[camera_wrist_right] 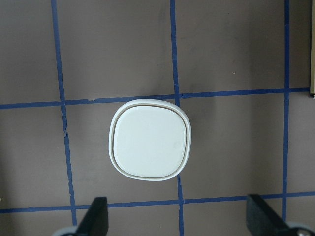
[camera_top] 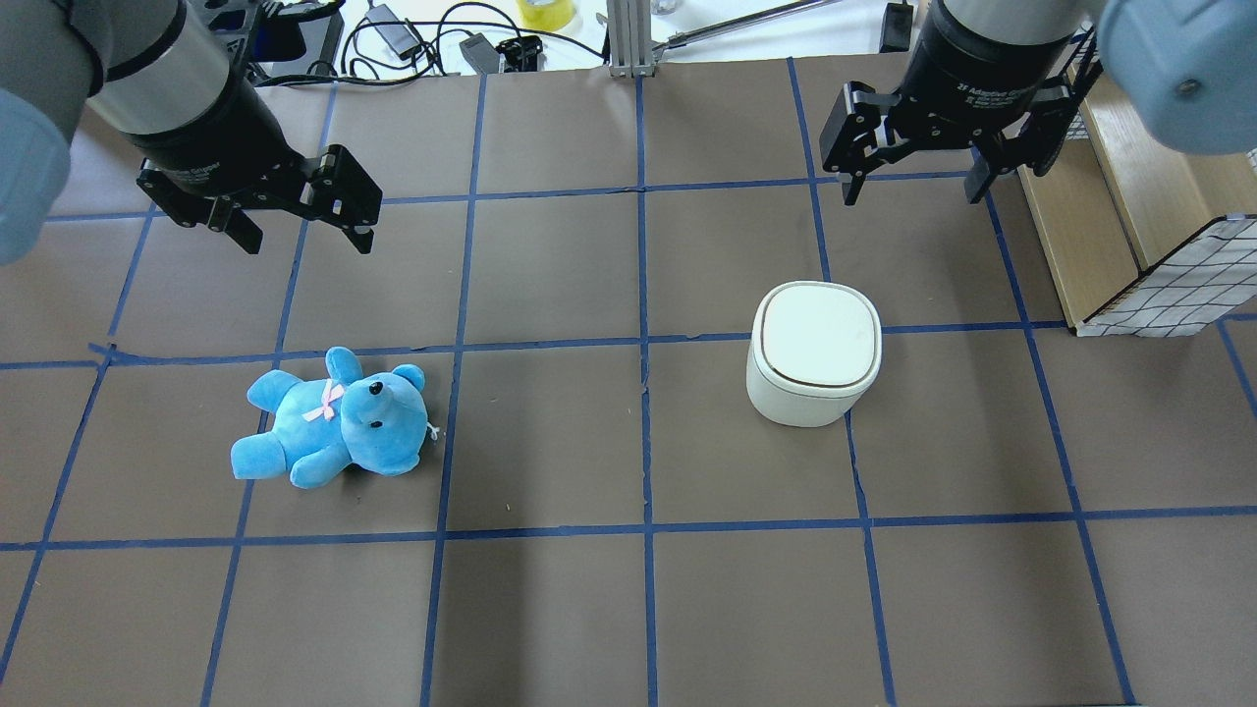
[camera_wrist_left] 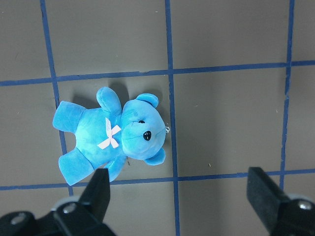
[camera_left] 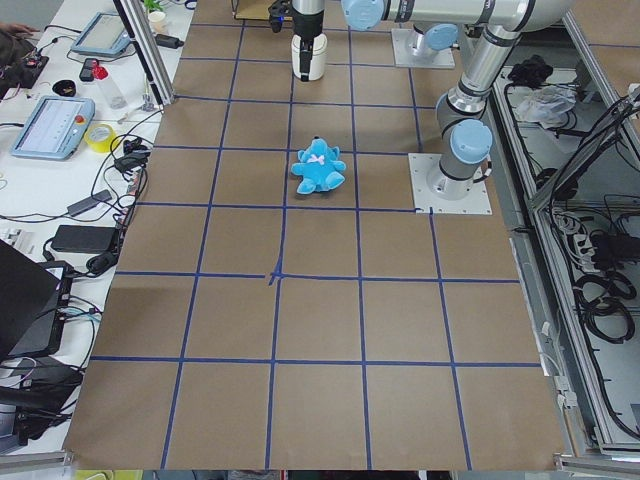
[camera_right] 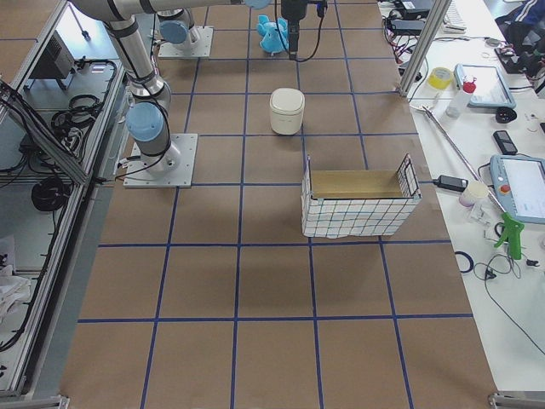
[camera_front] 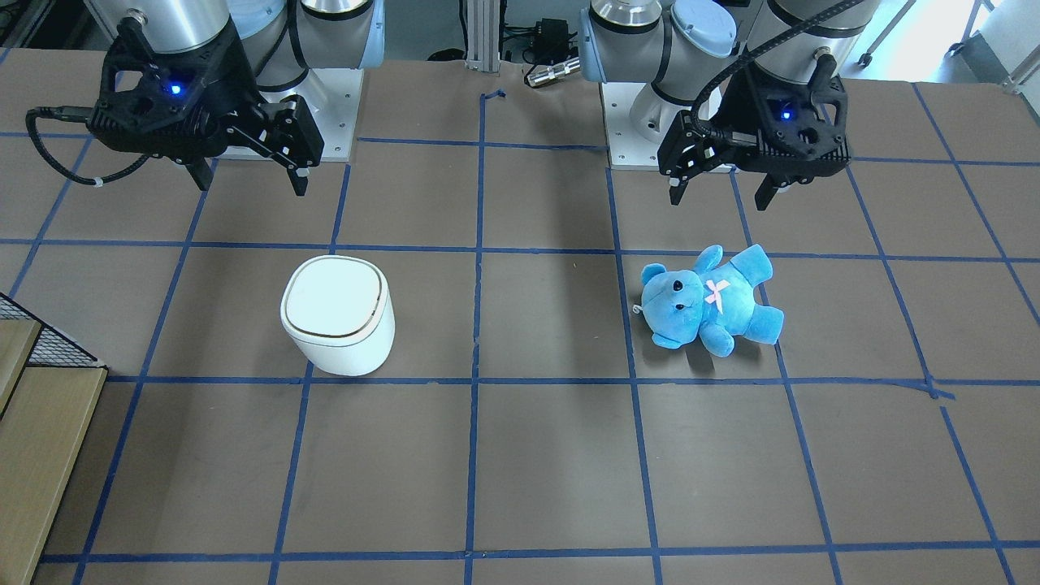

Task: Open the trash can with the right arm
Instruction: 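Move the right gripper over the white trash can lid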

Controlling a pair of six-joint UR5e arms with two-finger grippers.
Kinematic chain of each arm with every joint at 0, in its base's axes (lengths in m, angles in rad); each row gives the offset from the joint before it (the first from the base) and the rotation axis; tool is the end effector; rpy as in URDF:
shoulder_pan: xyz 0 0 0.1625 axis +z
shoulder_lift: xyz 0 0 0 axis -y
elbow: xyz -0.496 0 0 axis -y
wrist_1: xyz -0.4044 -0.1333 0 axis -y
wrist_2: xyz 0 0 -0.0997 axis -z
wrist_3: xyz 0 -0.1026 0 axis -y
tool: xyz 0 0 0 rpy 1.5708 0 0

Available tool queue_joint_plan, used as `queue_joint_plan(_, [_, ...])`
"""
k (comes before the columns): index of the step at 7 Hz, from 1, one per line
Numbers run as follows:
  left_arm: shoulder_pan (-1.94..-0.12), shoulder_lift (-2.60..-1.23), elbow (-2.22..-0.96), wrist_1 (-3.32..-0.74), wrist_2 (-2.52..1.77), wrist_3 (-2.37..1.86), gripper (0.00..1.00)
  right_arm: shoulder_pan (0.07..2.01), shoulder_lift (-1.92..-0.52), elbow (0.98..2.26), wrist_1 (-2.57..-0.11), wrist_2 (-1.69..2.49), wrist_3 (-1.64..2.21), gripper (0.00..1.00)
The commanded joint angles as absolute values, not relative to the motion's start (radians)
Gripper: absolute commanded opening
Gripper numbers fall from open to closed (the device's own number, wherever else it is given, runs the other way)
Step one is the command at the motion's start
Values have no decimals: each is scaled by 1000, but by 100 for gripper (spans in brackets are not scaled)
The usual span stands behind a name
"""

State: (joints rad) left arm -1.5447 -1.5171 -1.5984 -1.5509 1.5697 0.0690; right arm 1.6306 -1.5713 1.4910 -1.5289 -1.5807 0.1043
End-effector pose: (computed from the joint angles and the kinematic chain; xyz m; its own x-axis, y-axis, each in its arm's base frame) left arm -0.1208 -0.4853 0.5704 -0.9991 0.0429 -0.0021 0.0429 0.9980 -0.0459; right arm 0.1623 -0.4976 0.5922 -0.9990 0.0448 0.0058 0.0445 0.9982 -0.0392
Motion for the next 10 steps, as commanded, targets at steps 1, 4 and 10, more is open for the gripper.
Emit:
queue_joint_plan(1, [-1545,-1517,-1598,-1551,1569,69,100,1631,-1572,1490,-1529,-1580,104,100])
queue_joint_plan(4, [-1545,-1517,-1598,-1551,1569,69,100,1631,-1569,1491,-1537,-1578,104,100])
queue_joint_plan(10, [-1545,-1517,-1598,-1551,1569,69,100,1626,-1464,1755,-1775,-1566,130,0])
